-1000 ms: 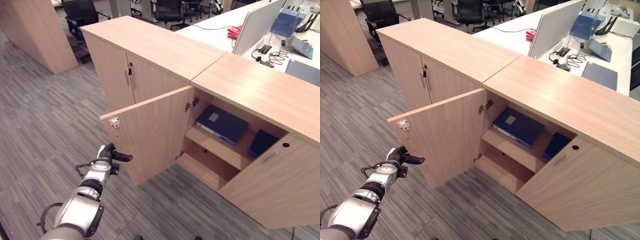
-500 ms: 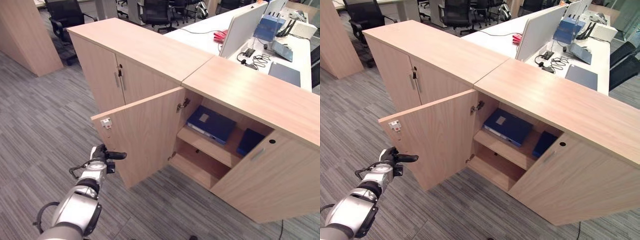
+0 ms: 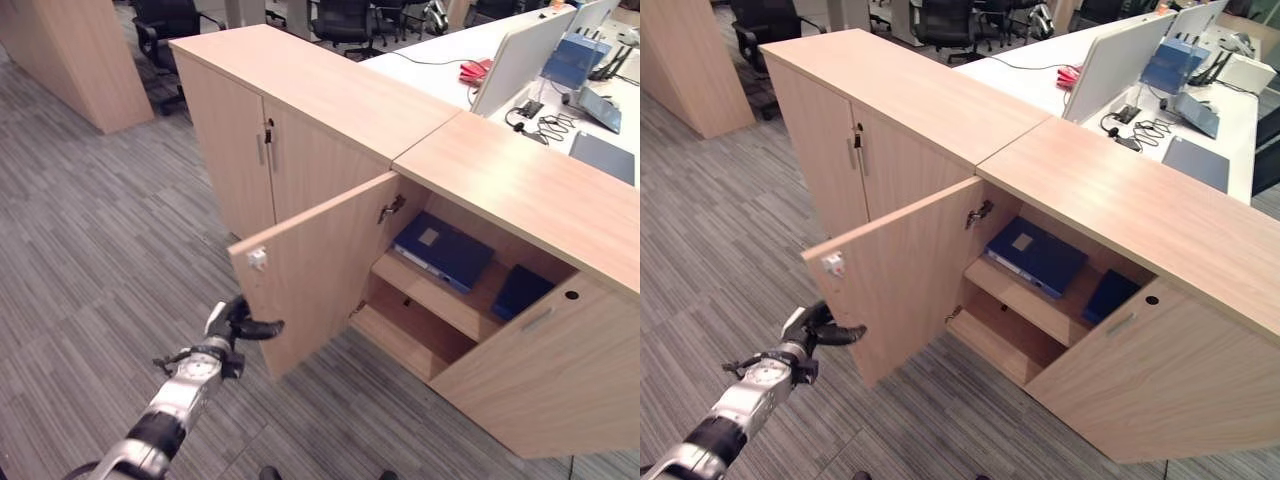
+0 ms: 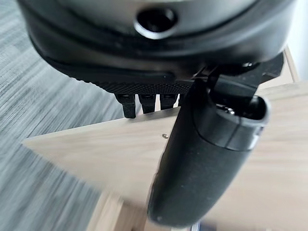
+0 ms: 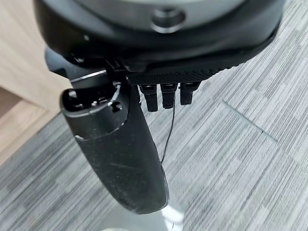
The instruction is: Put the empty folder in the office cabinet
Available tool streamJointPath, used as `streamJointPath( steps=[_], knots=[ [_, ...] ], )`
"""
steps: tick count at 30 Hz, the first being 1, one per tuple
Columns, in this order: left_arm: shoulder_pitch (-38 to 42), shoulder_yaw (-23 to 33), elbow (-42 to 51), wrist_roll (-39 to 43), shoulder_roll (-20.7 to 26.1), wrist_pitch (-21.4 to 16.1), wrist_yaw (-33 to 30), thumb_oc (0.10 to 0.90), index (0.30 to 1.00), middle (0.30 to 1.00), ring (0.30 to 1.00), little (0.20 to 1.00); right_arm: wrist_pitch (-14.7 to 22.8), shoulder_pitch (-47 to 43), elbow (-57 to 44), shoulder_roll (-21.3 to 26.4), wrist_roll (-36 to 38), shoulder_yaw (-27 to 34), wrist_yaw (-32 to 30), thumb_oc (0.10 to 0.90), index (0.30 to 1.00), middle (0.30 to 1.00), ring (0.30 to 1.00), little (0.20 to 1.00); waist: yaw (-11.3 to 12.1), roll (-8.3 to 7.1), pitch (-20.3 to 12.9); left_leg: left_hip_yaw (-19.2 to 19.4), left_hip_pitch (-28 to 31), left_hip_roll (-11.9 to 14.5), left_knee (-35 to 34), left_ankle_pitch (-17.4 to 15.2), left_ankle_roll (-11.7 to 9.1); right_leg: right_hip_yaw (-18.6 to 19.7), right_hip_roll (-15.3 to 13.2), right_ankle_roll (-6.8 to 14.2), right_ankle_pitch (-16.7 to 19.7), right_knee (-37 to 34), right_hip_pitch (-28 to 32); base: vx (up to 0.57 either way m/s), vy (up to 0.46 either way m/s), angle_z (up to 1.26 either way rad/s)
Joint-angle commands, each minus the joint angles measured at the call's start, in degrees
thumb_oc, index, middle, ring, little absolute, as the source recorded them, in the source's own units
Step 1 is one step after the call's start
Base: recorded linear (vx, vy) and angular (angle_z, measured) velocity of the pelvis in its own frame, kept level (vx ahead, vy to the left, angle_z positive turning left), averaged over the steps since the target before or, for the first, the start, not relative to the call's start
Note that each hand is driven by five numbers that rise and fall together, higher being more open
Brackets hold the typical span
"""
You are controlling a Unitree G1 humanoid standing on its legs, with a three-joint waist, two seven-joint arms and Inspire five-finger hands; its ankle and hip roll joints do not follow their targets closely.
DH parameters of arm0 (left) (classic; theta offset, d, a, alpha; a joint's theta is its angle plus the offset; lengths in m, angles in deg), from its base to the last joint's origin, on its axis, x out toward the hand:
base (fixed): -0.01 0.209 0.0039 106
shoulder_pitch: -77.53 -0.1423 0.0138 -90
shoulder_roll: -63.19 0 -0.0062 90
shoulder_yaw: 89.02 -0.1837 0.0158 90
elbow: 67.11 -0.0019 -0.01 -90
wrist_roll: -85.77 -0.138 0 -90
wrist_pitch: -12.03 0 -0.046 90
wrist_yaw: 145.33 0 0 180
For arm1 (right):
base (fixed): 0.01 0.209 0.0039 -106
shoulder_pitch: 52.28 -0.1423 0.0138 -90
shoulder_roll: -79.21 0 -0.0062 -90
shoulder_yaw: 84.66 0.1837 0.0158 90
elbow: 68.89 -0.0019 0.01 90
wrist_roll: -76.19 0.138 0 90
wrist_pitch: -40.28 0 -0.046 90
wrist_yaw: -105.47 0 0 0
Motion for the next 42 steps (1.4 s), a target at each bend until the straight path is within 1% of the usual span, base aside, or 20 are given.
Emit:
streamJointPath(
  steps=[1, 4, 6, 10, 11, 16, 19, 24, 25, 28, 30, 31, 33, 34, 35, 36, 38, 40, 41, 42],
  knots=[
    [13.4, -9.3, 23.6, 0.2, -13.2, -8.3, 20.7, 0.800, 0.900, 0.900, 0.900, 0.900, 1.1, -5.4, 1.5, 3.5, -3.7, -2.9, 0.4, 0.800, 0.900, 0.900, 0.900, 0.900, -3.3, 3.56, 1.5, -5.6, 1.9, 5.2, 0.0, -0.9, -4.4, -0.8, 4.5, 1.8, -6.1, -0.9, 4.7, -0.01, -0.030, 0.00],
    [11.5, -10.3, 25.4, 0.5, -12.5, -7.7, 21.7, 0.800, 0.900, 0.900, 0.900, 0.900, 1.2, -5.5, 1.1, 3.2, -4.6, -4.3, 0.9, 0.800, 0.900, 0.900, 0.900, 0.900, -3.1, 3.52, 1.4, -5.8, 2.0, 5.4, 0.0, -0.9, -4.5, -0.8, 4.7, 1.6, -6.4, -0.9, 5.0, -0.01, -0.040, -0.02],
    [9.6, -10.9, 26.1, 1.5, -13.0, -7.2, 21.6, 0.800, 0.900, 0.900, 0.900, 0.900, 1.4, -6.0, 0.7, 2.9, -5.0, -5.6, 0.8, 0.800, 0.900, 0.900, 0.900, 0.900, -3.0, 3.47, 1.4, -6.1, 2.0, 5.6, 0.1, -0.6, -4.6, -0.8, 4.9, 1.4, -6.6, -0.9, 5.3, 0.00, -0.044, -0.08],
    [9.8, -12.6, 28.4, 1.1, -13.3, -6.8, 21.9, 0.800, 0.900, 0.900, 0.900, 0.900, 1.5, -7.8, -0.4, 2.1, -4.5, -7.3, 0.7, 0.800, 0.900, 0.900, 0.900, 0.900, -2.7, 3.62, 1.6, -6.3, 2.1, 5.8, 0.1, -0.4, -4.8, -0.8, 5.2, 1.1, -6.9, -0.9, 5.5, -0.01, -0.048, -0.14],
    [10.4, -14.2, 28.9, 1.5, -13.8, -6.7, 22.2, 0.800, 0.900, 0.900, 0.900, 0.900, 1.7, -8.6, -1.1, 1.5, -4.5, -8.7, 0.4, 0.800, 0.900, 0.900, 0.900, 0.900, -2.8, 3.79, 1.7, -6.3, 2.3, 6.0, 0.1, -0.2, -4.9, -0.7, 5.4, 1.0, -7.1, -0.9, 5.7, -0.01, -0.038, -0.21],
    [8.6, -15.2, 26.7, 2.6, -14.7, -6.4, 21.6, 0.800, 0.900, 0.900, 0.900, 0.900, 1.8, -9.7, -2.7, 0.5, -3.3, -10.0, 0.3, 0.800, 0.900, 0.900, 0.900, 0.900, -2.9, 4.08, 2.0, -6.0, 2.7, 6.6, 0.1, 0.2, -5.3, -0.3, 6.0, 0.5, -7.6, -0.9, 5.9, -0.01, -0.060, -0.14],
    [8.2, -16.1, 26.1, 1.8, -14.4, -6.1, 21.8, 0.800, 0.900, 0.900, 0.900, 0.900, 1.9, -10.8, -2.6, 0.6, -2.6, -10.5, 0.2, 0.800, 0.900, 0.900, 0.900, 0.900, -3.1, 4.57, 2.2, -5.6, 3.1, 7.4, 0.2, 0.9, -5.8, 0.5, 6.6, 0.1, -8.1, -0.9, 5.8, -0.02, -0.075, -0.05],
    [8.8, -16.4, 25.9, 0.3, -14.3, -6.3, 21.7, 0.800, 0.900, 0.900, 0.900, 0.900, 1.8, -9.0, -1.6, 0.2, -3.4, -10.9, -0.1, 0.800, 0.900, 0.900, 0.900, 0.900, -3.8, 4.98, 2.1, -4.5, 4.0, 8.5, 0.3, 1.3, -6.3, 1.6, 7.3, -0.5, -9.1, -0.9, 6.1, 0.00, -0.066, -0.11],
    [8.2, -15.7, 25.4, -0.2, -14.4, -6.4, 21.3, 0.800, 0.900, 0.900, 0.900, 0.900, 1.8, -7.6, -1.3, 0.1, -3.7, -10.6, -0.1, 0.800, 0.900, 0.900, 0.900, 0.900, -4.4, 5.16, 2.3, -4.0, 4.4, 9.0, 0.5, 1.6, -6.5, 2.0, 7.7, -0.9, -9.5, -0.9, 6.2, -0.01, -0.055, -0.13],
    [6.5, -14.6, 24.2, -0.3, -14.6, -6.4, 20.8, 0.800, 0.900, 0.900, 0.900, 0.900, 1.8, -6.2, -0.9, 0.1, -3.9, -10.2, -0.2, 0.800, 0.900, 0.900, 0.900, 0.900, -4.7, 5.30, 2.3, -3.6, 4.7, 9.6, 0.9, 2.1, -7.0, 2.5, 8.3, -1.3, -10.0, -0.9, 6.4, 0.00, -0.085, -0.18],
    [4.3, -12.9, 22.1, 1.2, -15.3, -5.9, 20.0, 0.800, 0.900, 0.900, 0.900, 0.900, 1.7, -5.3, -0.5, 0.1, -3.9, -9.6, -0.2, 0.800, 0.900, 0.900, 0.900, 0.900, -5.0, 5.36, 2.3, -3.3, 4.7, 10.3, 1.3, 2.9, -7.4, 2.8, 8.8, -1.8, -10.6, -0.9, 6.6, 0.00, -0.100, -0.11],
    [2.0, -10.4, 19.6, 3.5, -16.3, -5.5, 18.3, 0.800, 0.900, 0.900, 0.900, 0.900, 1.5, -4.4, -0.2, 0.0, -3.8, -9.2, -0.3, 0.800, 0.900, 0.900, 0.900, 0.900, -5.1, 5.28, 2.4, -3.0, 4.9, 11.0, 1.7, 3.5, -7.8, 3.0, 9.5, -2.3, -11.0, -0.9, 6.7, 0.00, -0.140, -0.13],
    [0.9, -9.3, 19.0, 4.2, -16.7, -5.4, 17.9, 0.800, 0.900, 0.900, 0.900, 0.900, 1.5, -4.0, -0.2, -0.1, -3.8, -9.1, -0.3, 0.800, 0.900, 0.900, 0.900, 0.900, -5.2, 5.28, 2.4, -2.9, 5.0, 11.5, 1.9, 3.8, -8.0, 3.2, 9.9, -2.6, -11.3, -0.9, 6.7, 0.00, -0.116, -0.27],
    [-1.2, -6.7, 17.6, 4.9, -16.8, -5.5, 16.8, 0.800, 0.900, 0.900, 0.900, 0.900, 1.4, -3.6, -0.2, -0.1, -3.7, -8.6, -0.3, 0.800, 0.900, 0.900, 0.900, 0.900, -5.2, 5.21, 2.4, -2.7, 5.2, 12.3, 2.1, 4.7, -8.5, 3.6, 10.7, -3.1, -11.7, -0.9, 6.7, 0.00, -0.076, -0.35],
    [-1.2, -6.7, 17.6, 4.9, -16.8, -5.4, 16.8, 0.800, 0.900, 0.900, 0.900, 0.900, 1.4, -3.5, -0.2, -0.1, -3.7, -8.6, -0.3, 0.800, 0.900, 0.900, 0.900, 0.900, -5.3, 5.22, 2.4, -2.7, 5.2, 12.4, 2.1, 4.7, -8.5, 3.6, 10.8, -3.1, -11.8, -0.9, 6.7, 0.01, -0.129, -0.27],
    [-3.3, -4.1, 16.5, 3.8, -16.6, -5.6, 15.5, 0.800, 0.900, 0.900, 0.900, 0.900, 1.3, -3.4, -0.1, -0.1, -3.3, -7.9, -0.4, 0.800, 0.900, 0.900, 0.900, 0.900, -5.0, 5.07, 2.2, -2.9, 5.3, 13.1, 2.4, 5.6, -8.8, 4.2, 11.6, -3.6, -12.2, -0.9, 6.7, 0.01, -0.087, -0.19],
    [-5.3, -0.8, 15.5, 1.5, -15.9, -6.1, 14.0, 0.800, 0.900, 0.900, 0.900, 0.900, 1.5, -3.4, -0.4, -0.1, -2.5, -7.2, -0.4, 0.800, 0.900, 0.900, 0.900, 0.900, -4.6, 4.73, 1.9, -3.1, 5.3, 13.5, 2.6, 5.7, -8.9, 4.9, 12.4, -4.1, -12.6, -0.9, 6.6, 0.01, -0.103, -0.25],
    [-7.1, 1.1, 13.8, -0.8, -16.1, -6.1, 13.0, 0.800, 0.900, 0.900, 0.900, 0.900, 1.5, -3.6, -0.6, 0.1, -1.9, -7.0, -0.3, 0.800, 0.900, 0.900, 0.900, 0.900, -4.3, 4.24, 1.5, -3.3, 5.3, 14.1, 3.9, 5.5, -9.0, 5.5, 13.2, -4.7, -12.8, -0.9, 6.7, 0.03, -0.086, -0.27],
    [-7.7, 2.0, 12.8, -2.1, -16.0, -6.3, 12.4, 0.800, 0.900, 0.900, 0.900, 0.900, 1.5, -4.1, -0.9, 0.4, -1.6, -6.9, -0.4, 0.800, 0.900, 0.900, 0.900, 0.900, -3.9, 3.91, 1.4, -3.9, 5.2, 14.3, 4.9, 5.5, -9.0, 5.9, 13.6, -5.0, -13.0, -0.9, 6.8, 0.02, -0.074, -0.27],
    [-7.9, 3.3, 12.0, -3.7, -15.7, -6.9, 11.5, 0.800, 0.900, 0.900, 0.900, 0.900, 1.5, -4.4, -1.3, 0.8, -1.4, -7.0, -0.5, 0.800, 0.900, 0.900, 0.900, 0.900, -3.4, 3.56, 1.6, -5.7, 4.7, 14.1, 6.4, 5.0, -8.8, 6.9, 14.0, -5.3, -13.0, -0.9, 6.7, -0.01, -0.059, -0.39]
  ],
)
